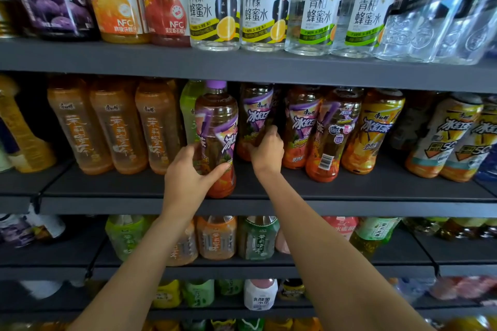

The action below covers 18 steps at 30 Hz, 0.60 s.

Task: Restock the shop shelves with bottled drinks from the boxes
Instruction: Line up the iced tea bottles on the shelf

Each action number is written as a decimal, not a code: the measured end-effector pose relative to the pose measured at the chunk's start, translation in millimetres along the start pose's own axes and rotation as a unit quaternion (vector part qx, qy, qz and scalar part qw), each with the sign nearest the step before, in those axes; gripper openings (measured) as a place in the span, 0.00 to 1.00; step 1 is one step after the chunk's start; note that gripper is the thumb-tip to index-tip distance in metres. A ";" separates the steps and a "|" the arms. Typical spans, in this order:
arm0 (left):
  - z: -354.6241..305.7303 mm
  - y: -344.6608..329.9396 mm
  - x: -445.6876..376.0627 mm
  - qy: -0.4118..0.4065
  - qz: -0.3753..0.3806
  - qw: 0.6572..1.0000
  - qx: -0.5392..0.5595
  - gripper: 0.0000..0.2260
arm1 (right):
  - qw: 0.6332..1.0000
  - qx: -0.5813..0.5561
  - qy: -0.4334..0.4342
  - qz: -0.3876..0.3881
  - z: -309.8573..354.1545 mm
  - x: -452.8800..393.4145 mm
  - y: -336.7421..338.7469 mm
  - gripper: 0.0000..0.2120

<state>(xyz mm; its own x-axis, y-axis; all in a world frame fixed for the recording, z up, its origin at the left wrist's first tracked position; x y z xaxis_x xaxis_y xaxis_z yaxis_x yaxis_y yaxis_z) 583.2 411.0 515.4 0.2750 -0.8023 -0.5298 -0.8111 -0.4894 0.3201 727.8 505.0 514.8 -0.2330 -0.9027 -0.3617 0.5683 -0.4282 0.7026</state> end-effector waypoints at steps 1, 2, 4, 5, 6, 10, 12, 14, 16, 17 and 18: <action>-0.2 0.3 0.0 -0.001 -0.002 1.000 -0.003 0.28 | 1.000 0.006 -0.007 0.003 -0.1 -1.5 1.1 0.24; -0.4 0.5 0.2 -0.001 -0.003 1.000 -0.006 0.27 | 1.000 0.013 -0.010 0.004 -0.6 -2.3 1.7 0.24; -0.2 0.6 0.4 -0.001 -0.002 1.000 -0.010 0.27 | 0.999 0.032 -0.014 0.003 -1.6 -2.3 2.1 0.25; -0.5 0.2 0.1 -0.004 0.001 1.000 -0.010 0.27 | 0.999 0.045 -0.016 0.001 -1.8 -1.9 2.1 0.25; -1.3 -0.5 0.0 -0.008 0.003 1.000 -0.010 0.26 | 0.998 0.060 -0.019 0.000 -2.1 -1.2 2.2 0.25; -4.1 -7.3 -1.9 -0.017 0.001 1.000 -0.016 0.25 | 0.995 0.102 -0.010 0.011 -2.5 -0.1 5.5 0.23; -3.5 -13.1 -3.2 -0.016 0.000 1.000 -0.019 0.25 | 0.995 0.101 0.001 0.025 -3.7 -0.3 7.7 0.24; -3.6 -19.5 -4.9 -0.012 0.002 1.000 -0.025 0.25 | 0.994 0.103 0.014 0.037 -6.4 -0.1 11.2 0.24; -5.8 -25.5 -6.7 -0.007 0.006 0.999 -0.032 0.25 | 0.994 0.101 0.035 0.036 -11.8 2.9 16.9 0.23; -6.9 -28.9 -7.3 -0.008 0.009 0.999 -0.032 0.24 | 0.994 0.094 0.050 0.031 -15.3 6.0 20.3 0.22; -8.3 -32.3 -8.1 -0.010 0.011 0.999 -0.029 0.24 | 0.994 0.083 0.067 0.026 -19.3 9.3 23.4 0.22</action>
<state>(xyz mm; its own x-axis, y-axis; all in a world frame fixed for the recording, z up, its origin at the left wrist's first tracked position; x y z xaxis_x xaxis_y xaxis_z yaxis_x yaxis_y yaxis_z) 611.5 430.4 515.9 0.2464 -0.8065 -0.5374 -0.7852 -0.4912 0.3771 754.2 487.4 516.0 -0.0930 -0.9153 -0.3919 0.4363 -0.3913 0.8102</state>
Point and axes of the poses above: each hand's wrist, its own x-axis away from the middle knuckle, its own y-axis out of the back of the hand, z = x × y, the point moved 2 cm from there along -x, towards the middle knuckle, and after that the axes turned 12 degrees about x, right-handed, at the moved point
